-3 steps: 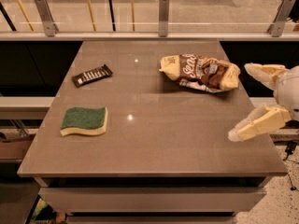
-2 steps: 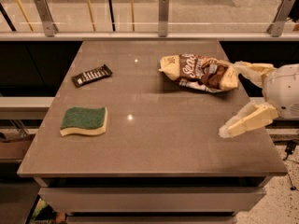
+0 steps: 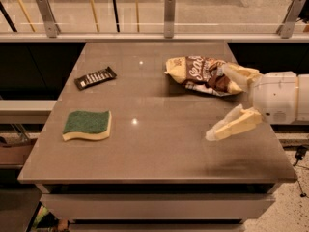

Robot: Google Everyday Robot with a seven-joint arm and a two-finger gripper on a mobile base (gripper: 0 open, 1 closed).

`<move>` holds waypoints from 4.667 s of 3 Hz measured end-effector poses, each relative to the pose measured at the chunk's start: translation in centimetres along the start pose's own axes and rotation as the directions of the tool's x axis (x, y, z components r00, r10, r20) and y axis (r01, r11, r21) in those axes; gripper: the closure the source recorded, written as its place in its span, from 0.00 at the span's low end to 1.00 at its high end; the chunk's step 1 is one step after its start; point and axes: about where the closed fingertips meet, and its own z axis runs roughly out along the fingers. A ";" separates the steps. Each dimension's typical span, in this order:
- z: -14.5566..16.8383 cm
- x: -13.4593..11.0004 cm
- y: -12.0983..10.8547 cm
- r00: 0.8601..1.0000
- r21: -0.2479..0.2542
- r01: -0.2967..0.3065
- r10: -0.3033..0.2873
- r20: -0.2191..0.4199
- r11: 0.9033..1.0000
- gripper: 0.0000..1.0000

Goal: Move sponge near brown chip bag

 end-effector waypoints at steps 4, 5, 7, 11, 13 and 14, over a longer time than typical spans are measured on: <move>10.2 -1.7 2.8 0.990 -0.044 -0.103 0.106 0.097 0.994 0.00; 12.7 -2.0 4.2 0.987 -0.116 -0.125 0.136 0.090 0.985 0.00; 18.0 -2.7 6.0 0.971 -0.224 -0.125 0.166 0.175 0.967 0.00; 23.1 -2.9 6.6 0.980 -0.153 -0.131 0.152 0.131 0.979 0.00; 23.9 -2.9 7.5 0.984 -0.169 -0.128 0.147 0.103 0.977 0.00; 24.3 -3.1 8.4 0.983 -0.199 -0.117 0.142 0.115 0.973 0.00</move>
Offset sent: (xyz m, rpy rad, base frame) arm 0.0168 0.0796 -0.0170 0.2026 -0.0202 -0.0438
